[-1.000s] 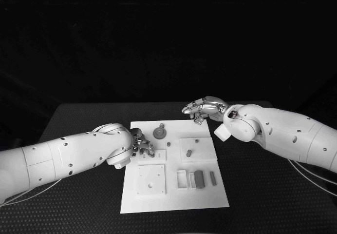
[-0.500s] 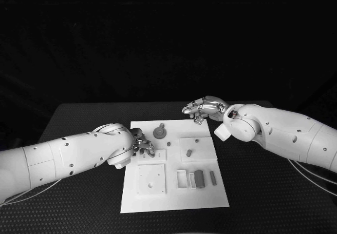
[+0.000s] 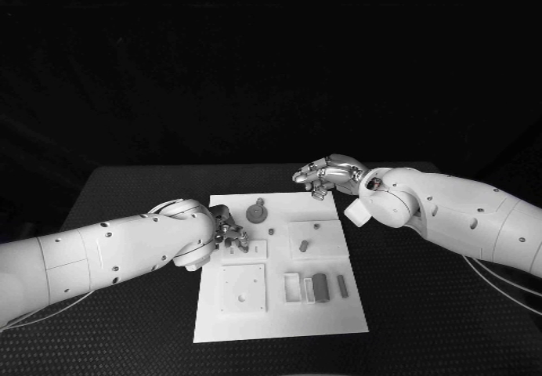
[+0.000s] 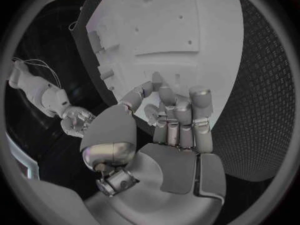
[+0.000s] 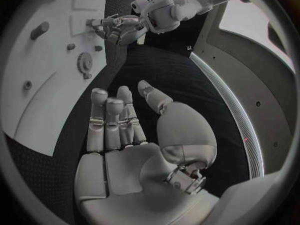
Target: Assemble the parts on the task board
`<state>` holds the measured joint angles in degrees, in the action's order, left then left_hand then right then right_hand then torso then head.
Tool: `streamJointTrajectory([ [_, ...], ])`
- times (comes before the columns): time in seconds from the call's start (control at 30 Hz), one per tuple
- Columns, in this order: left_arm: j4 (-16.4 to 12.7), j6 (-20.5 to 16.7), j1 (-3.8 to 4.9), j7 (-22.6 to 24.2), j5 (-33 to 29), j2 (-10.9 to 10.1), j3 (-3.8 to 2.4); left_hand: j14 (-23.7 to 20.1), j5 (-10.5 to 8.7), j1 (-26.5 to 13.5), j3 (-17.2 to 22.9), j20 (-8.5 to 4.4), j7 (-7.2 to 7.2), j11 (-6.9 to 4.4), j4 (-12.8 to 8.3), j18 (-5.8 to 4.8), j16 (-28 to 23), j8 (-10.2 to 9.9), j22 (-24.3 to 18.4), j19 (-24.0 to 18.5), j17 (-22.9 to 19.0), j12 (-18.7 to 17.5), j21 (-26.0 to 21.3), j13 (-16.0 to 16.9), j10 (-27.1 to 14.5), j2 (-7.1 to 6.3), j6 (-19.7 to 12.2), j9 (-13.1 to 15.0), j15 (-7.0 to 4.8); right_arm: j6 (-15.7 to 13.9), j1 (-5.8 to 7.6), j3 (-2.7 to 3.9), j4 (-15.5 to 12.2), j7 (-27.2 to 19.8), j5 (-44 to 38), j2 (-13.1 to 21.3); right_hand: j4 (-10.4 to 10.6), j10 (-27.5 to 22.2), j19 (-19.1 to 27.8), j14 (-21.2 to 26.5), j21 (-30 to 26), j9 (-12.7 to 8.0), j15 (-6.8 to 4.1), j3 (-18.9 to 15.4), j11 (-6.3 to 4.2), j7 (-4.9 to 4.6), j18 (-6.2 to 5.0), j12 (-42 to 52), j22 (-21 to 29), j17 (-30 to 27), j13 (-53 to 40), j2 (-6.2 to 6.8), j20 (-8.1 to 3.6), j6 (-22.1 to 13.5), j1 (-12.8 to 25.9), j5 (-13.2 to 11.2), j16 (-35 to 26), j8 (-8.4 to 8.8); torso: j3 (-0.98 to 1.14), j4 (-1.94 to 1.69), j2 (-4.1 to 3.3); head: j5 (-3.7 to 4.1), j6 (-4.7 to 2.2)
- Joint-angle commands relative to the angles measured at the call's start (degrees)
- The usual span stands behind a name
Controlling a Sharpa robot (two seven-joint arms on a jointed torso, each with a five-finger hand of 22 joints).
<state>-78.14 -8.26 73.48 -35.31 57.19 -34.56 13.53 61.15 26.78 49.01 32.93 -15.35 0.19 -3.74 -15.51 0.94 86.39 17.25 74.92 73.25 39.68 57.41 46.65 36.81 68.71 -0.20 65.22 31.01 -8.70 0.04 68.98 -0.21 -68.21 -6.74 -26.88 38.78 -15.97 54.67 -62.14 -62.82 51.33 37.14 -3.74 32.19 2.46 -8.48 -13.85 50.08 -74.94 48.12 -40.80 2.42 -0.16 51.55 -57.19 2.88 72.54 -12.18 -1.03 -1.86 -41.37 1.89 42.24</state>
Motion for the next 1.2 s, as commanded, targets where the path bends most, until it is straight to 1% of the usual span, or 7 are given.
streamJointTrajectory([
  [0.03, -0.29, -1.33, -0.15, 0.4, 1.03, -0.15, 0.08, 2.0, 0.48, 0.18, 2.8, -0.51, -0.46, -2.66, -0.82, 2.84, 0.34, 4.53, 1.04, 0.06, 0.09, 0.38, 0.29, 0.1, 3.08, 0.69, 4.51, 16.66, -3.41, 0.47, -0.01, 0.03, -0.07, -0.39, -0.32, -0.01, -0.35, 0.34, -0.21, 0.13, -0.34, -0.06, 0.06, 0.0, 0.04, -0.32, -1.15, -0.1, -0.66, -0.06, 0.06, -0.23, -0.03, -0.04, -0.44, 0.22, -0.2, 0.33, -0.03, -0.01, 0.03, -0.01, 0.07],
  [0.23, -0.67, -2.96, -0.25, 0.53, 1.09, -0.55, 0.08, 2.09, 0.53, 0.14, 2.84, -0.51, -0.51, -2.7, -0.85, 2.85, 0.39, 4.58, 1.04, 0.13, 0.1, 0.42, 0.37, 0.13, 3.19, 0.7, 4.61, 16.7, -3.44, 0.52, -0.01, 0.03, -0.04, -0.41, -0.33, -0.02, -0.35, 0.34, -0.21, 0.13, -0.34, -0.07, 0.06, 0.0, 0.03, -0.31, -1.15, -0.09, -0.66, -0.06, 0.08, -0.24, -0.03, -0.04, -0.45, 0.22, -0.2, 0.33, 0.01, 0.01, 0.04, -0.07, 0.09],
  [0.4, -0.95, -3.93, -0.31, 0.57, 1.09, -0.62, 0.08, 2.25, 0.74, 0.06, 2.92, -0.52, -0.58, -2.77, -0.89, 2.88, 0.45, 4.65, 1.04, 0.26, 0.13, 0.47, 0.49, 0.16, 3.36, 0.71, 4.76, 16.76, -3.51, 0.52, -0.01, 0.03, -0.03, -0.41, -0.33, -0.05, -0.35, 0.34, -0.21, 0.13, -0.35, -0.08, 0.06, 0.0, 0.03, -0.31, -1.15, -0.08, -0.66, -0.07, 0.11, -0.24, -0.03, -0.03, -0.45, 0.22, -0.2, 0.34, -0.01, -0.04, 0.02, -0.01, 0.16],
  [0.67, -1.38, -2.73, -0.37, 0.64, 1.11, -0.61, 0.08, 2.46, 0.63, -0.31, 2.87, -0.5, -0.68, -2.87, -0.77, 2.89, 0.54, 4.77, 1.02, 0.44, 0.17, 0.55, 0.64, 0.23, 3.61, 0.68, 5.03, 16.85, -3.59, 0.52, -0.01, 0.03, -0.07, -0.39, -0.34, 0.0, -0.36, 0.34, -0.21, 0.13, -0.36, -0.09, 0.06, -0.01, 0.03, -0.31, -1.15, -0.06, -0.67, -0.07, 0.14, -0.23, -0.02, -0.03, -0.45, 0.22, -0.2, 0.34, 0.01, -0.02, 0.02, -0.1, 0.08],
  [0.8, -1.66, -2.11, -0.4, 0.82, 2.48, -0.65, 0.08, 2.55, 0.35, -0.68, 2.75, -0.47, -0.75, -2.92, -0.59, 2.88, 0.6, 4.85, 0.99, 0.51, 0.23, 0.6, 0.71, 0.32, 3.75, 0.39, 5.25, 16.9, -3.63, 0.59, -0.01, 0.03, -0.14, -0.37, -0.34, 0.02, -0.36, 0.34, -0.21, 0.13, -0.37, -0.09, 0.06, 0.0, 0.03, -0.31, -1.15, -0.05, -0.67, -0.07, 0.16, -0.23, -0.02, -0.03, -0.46, 0.22, -0.2, 0.34, 0.04, 0.01, 0.03, -0.11, 0.07],
  [1.0, -2.11, -0.38, -0.47, 0.87, 2.61, -0.69, 0.08, 2.61, 0.33, -0.84, 2.69, -0.46, -0.82, -2.95, -0.5, 2.89, 0.65, 4.91, 0.98, 0.58, 0.29, 0.66, 0.78, 0.4, 3.91, 0.01, 5.44, 16.93, -3.65, 0.68, -0.01, 0.03, -0.18, -0.34, -0.34, 0.04, -0.37, 0.34, -0.21, 0.14, -0.37, -0.1, 0.06, 0.0, 0.03, -0.31, -1.15, -0.04, -0.67, -0.08, 0.18, -0.23, -0.02, -0.02, -0.47, 0.22, -0.21, 0.34, 0.02, 0.03, 0.02, -0.12, 0.11],
  [1.2, -2.42, -0.08, -0.54, 0.91, 3.66, -0.7, 0.08, 2.62, 0.36, -0.82, 2.71, -0.44, -0.82, -2.96, -0.46, 2.89, 0.65, 4.89, 0.96, 0.58, 0.31, 0.65, 0.8, 0.44, 3.95, -0.28, 5.47, 16.91, -3.65, 0.85, -0.01, 0.03, -0.15, -0.29, -0.34, 0.03, -0.37, 0.34, -0.21, 0.14, -0.38, -0.11, 0.06, -0.01, 0.03, -0.31, -1.15, -0.03, -0.67, -0.08, 0.2, -0.22, -0.02, -0.02, -0.47, 0.22, -0.21, 0.34, 0.04, 0.0, 0.02, -0.06, 0.16],
])
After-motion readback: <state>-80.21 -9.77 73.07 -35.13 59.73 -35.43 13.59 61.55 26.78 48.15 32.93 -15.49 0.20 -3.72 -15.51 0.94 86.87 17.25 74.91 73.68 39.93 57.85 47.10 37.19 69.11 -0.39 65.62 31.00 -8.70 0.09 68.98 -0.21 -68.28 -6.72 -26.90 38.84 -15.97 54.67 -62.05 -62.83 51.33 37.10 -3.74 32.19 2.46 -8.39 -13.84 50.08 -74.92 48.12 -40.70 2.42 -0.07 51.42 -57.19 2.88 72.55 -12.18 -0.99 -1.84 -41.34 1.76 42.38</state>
